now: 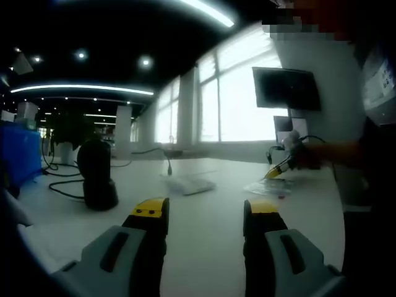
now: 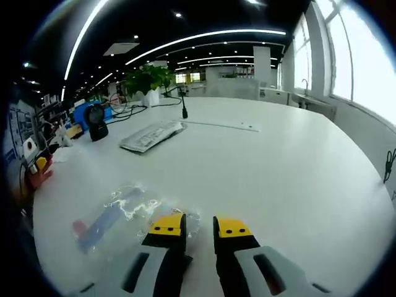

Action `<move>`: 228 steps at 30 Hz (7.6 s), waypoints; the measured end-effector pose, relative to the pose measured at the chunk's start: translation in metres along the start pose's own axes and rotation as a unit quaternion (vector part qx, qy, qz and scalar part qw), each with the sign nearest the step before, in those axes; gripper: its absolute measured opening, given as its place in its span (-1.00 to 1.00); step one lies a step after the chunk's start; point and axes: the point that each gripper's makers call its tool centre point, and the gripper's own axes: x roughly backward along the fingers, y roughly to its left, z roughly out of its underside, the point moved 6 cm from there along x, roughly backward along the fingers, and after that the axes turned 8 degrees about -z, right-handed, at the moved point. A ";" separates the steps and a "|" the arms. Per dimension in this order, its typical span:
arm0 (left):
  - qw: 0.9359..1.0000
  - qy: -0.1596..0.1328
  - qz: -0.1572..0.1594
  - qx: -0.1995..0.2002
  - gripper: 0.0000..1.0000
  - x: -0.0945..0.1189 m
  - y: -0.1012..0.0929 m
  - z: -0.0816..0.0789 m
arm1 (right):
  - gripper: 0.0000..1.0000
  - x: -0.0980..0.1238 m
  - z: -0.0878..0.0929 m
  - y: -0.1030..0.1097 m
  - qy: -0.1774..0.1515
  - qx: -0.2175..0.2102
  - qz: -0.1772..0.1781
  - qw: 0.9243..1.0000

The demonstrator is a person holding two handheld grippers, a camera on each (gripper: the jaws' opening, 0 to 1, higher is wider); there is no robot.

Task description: Clip sheet goods on table flip sheet goods clip sheet goods scan sheet goods put sheet goods back to table

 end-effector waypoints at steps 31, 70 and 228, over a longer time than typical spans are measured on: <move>1.000 0.007 -0.005 -0.003 -0.19 0.000 0.002 0.002 | -1.00 -0.006 0.001 -0.001 0.015 0.007 -0.008 1.000; 1.000 0.013 -0.010 -0.010 -0.19 -0.002 0.001 0.004 | -1.00 0.032 -0.047 0.032 -0.094 0.051 -0.023 0.994; 0.999 0.006 0.005 -0.031 -0.21 0.004 -0.006 0.001 | -1.00 -0.059 -0.236 0.171 -0.313 0.007 -0.034 0.949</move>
